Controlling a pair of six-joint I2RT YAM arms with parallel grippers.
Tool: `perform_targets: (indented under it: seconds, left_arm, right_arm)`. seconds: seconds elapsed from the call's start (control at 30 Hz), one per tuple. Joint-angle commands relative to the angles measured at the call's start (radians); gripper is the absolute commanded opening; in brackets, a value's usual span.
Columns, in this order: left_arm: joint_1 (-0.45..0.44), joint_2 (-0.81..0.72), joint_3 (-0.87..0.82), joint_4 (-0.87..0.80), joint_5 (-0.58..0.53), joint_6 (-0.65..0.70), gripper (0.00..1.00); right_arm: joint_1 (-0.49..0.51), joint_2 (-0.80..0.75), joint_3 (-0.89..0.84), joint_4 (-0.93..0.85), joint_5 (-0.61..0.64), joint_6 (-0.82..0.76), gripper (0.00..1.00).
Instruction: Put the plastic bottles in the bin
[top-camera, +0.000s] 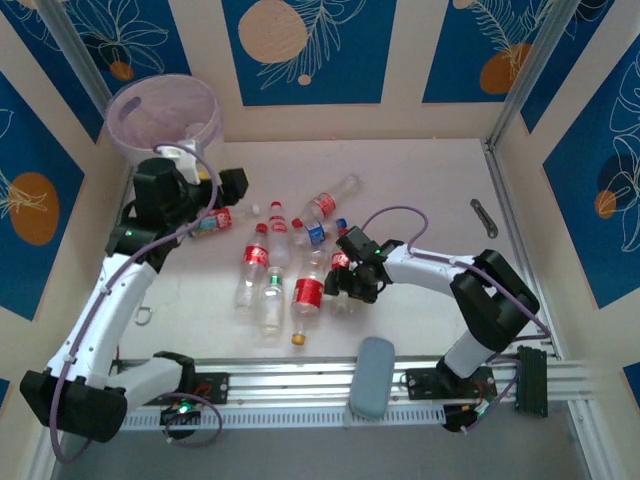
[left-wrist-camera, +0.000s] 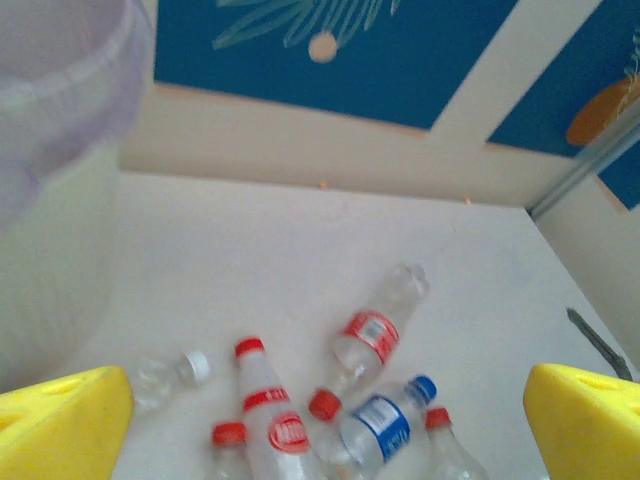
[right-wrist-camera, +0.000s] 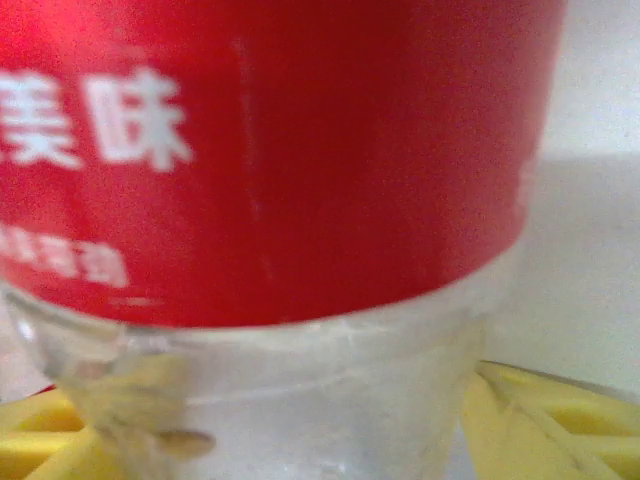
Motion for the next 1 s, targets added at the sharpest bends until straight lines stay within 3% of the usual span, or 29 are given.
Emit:
perform_targets:
  seconds: [0.0, 0.17, 0.37, 0.67, 0.77, 0.97]
  left_arm:
    - [-0.049, -0.024, -0.1, 0.048, 0.07, -0.108, 1.0]
    - [-0.06, 0.045, -0.34, 0.325, 0.31, -0.324, 1.0]
    - [-0.083, 0.046, -0.394, 0.382, 0.275, -0.363, 1.0]
    - [-0.11, 0.099, -0.459, 0.54, 0.335, -0.435, 1.0]
    - [-0.132, 0.125, -0.458, 0.627, 0.369, -0.478, 1.0]
    - [-0.214, 0.233, -0.456, 0.904, 0.504, -0.6, 1.0]
  right_arm:
    - [0.008, 0.017, 0.027, -0.003, 0.022, -0.013, 0.7]
    - [0.004, 0.021, 0.047, -0.041, 0.05, -0.033, 0.66]
    - [-0.013, -0.034, 0.048, -0.093, 0.078, -0.058, 0.59]
    - [-0.061, -0.147, 0.053, -0.172, 0.113, -0.151, 0.55]
    - [-0.079, -0.187, 0.064, -0.159, 0.052, -0.245, 0.54]
    - [-0.127, -0.279, 0.019, 0.0, -0.231, -0.443, 0.52]
